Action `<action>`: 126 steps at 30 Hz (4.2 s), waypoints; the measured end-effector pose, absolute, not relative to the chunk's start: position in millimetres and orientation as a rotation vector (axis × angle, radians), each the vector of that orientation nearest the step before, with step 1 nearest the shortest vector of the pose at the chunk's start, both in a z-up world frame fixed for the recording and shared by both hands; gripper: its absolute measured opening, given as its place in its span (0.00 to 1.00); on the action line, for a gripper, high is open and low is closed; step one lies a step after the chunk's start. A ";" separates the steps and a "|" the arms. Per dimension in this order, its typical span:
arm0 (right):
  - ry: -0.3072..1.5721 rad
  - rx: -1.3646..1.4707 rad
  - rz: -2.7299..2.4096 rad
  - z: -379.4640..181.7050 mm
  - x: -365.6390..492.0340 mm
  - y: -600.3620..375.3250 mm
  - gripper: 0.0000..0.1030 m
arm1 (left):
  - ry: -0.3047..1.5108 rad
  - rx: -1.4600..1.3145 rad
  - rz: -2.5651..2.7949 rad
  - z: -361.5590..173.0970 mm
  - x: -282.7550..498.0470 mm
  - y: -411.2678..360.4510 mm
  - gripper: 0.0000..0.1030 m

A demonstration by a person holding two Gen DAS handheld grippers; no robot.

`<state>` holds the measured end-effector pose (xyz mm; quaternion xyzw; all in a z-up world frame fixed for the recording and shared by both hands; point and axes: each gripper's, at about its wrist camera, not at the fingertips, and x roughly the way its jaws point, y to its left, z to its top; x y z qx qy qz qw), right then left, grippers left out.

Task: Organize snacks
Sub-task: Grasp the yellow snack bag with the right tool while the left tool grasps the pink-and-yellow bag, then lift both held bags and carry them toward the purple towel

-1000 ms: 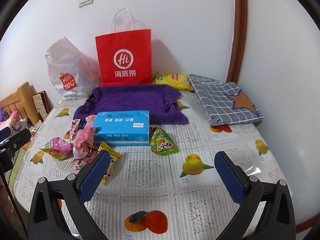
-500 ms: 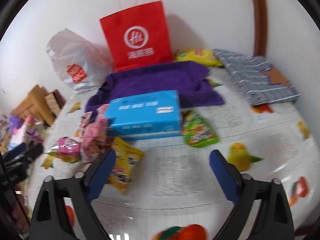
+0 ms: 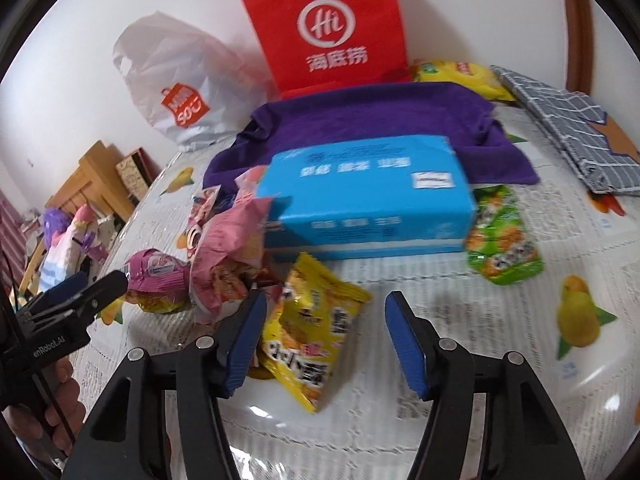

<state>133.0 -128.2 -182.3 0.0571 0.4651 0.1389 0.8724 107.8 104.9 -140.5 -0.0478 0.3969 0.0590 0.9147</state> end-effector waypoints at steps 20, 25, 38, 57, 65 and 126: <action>1.023 -0.042 0.268 -193.2 139.3 -167.3 0.40 | 0.879 -0.117 0.113 -147.9 161.6 99.5 0.99; 1.006 -0.057 0.267 -189.9 136.1 -177.3 0.41 | 0.947 -0.169 0.098 -168.4 168.8 107.5 0.99; 1.043 -0.086 0.284 -209.2 132.3 -170.6 0.65 | 0.982 -0.184 0.012 -189.3 141.0 99.6 0.95; 0.999 -0.029 0.267 -185.2 98.0 -192.3 0.45 | 0.902 -0.194 -0.029 -165.3 99.8 95.5 0.62; 0.950 -0.016 0.267 -156.8 84.6 -195.0 0.43 | 0.849 -0.197 -0.048 -136.3 74.8 88.6 0.62; 0.815 -0.018 0.220 -83.0 343.5 -191.8 0.43 | 0.787 -0.066 -0.129 -47.0 312.0 26.7 0.62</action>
